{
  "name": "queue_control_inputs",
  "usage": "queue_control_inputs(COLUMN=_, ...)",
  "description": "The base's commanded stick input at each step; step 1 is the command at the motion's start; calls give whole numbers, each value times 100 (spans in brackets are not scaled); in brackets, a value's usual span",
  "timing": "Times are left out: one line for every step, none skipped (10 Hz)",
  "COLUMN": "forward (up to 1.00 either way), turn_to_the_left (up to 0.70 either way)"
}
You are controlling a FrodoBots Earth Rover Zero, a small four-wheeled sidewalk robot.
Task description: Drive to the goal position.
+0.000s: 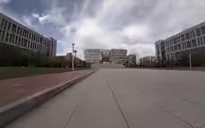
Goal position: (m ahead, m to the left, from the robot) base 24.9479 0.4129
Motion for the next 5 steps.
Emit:
queue_control_inputs(forward=70, turn_to_the_left=0)
queue_control_inputs(forward=70, turn_to_the_left=0)
queue_control_inputs(forward=70, turn_to_the_left=0)
queue_control_inputs(forward=70, turn_to_the_left=0)
queue_control_inputs(forward=70, turn_to_the_left=0)
